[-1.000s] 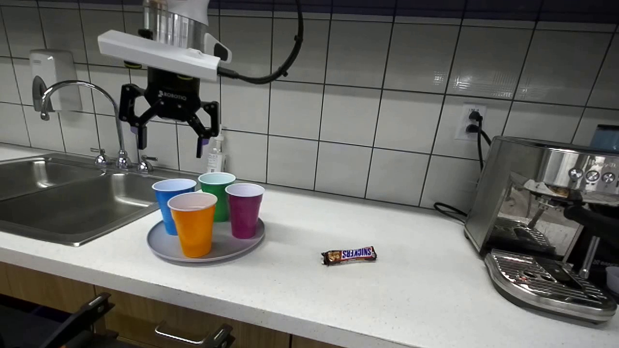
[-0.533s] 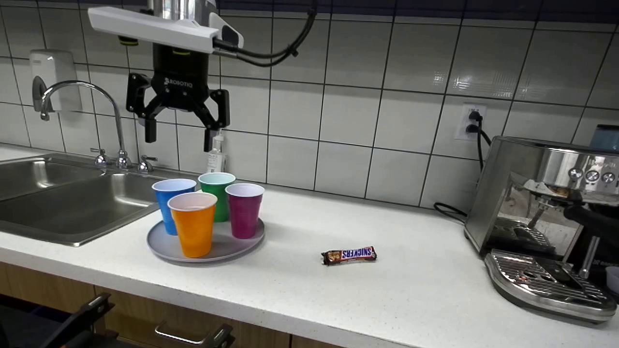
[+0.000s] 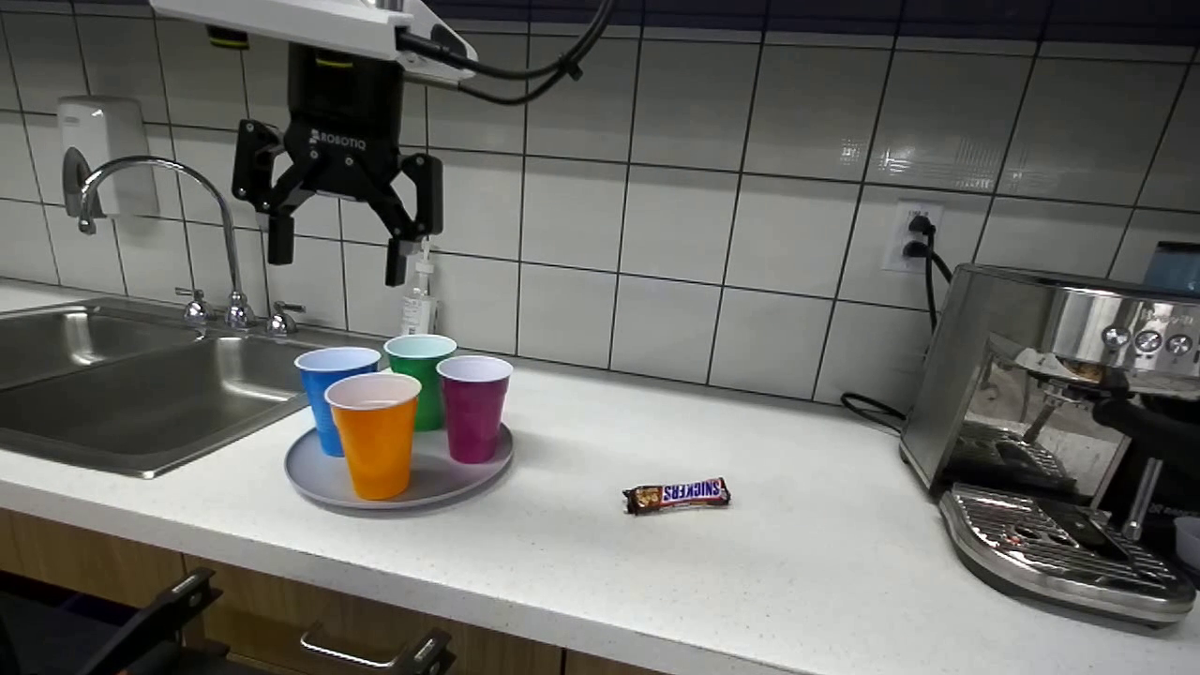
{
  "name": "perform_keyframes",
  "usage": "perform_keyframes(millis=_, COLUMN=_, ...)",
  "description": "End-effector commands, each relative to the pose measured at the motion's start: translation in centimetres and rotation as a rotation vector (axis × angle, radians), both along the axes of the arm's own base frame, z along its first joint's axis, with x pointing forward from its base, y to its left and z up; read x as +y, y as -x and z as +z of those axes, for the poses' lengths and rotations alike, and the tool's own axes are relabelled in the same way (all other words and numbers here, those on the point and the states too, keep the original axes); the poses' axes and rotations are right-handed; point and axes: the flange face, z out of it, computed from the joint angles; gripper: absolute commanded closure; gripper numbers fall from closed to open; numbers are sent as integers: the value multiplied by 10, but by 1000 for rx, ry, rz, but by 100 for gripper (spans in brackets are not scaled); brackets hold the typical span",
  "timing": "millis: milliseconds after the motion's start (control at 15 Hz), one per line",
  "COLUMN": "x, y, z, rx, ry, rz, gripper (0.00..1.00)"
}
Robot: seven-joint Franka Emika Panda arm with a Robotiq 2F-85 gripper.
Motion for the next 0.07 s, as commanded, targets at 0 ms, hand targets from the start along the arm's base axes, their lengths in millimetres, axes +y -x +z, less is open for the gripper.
perform_keyframes(millis=0, x=0, y=0, z=0, rx=1, ry=0, rz=-1, gripper=0)
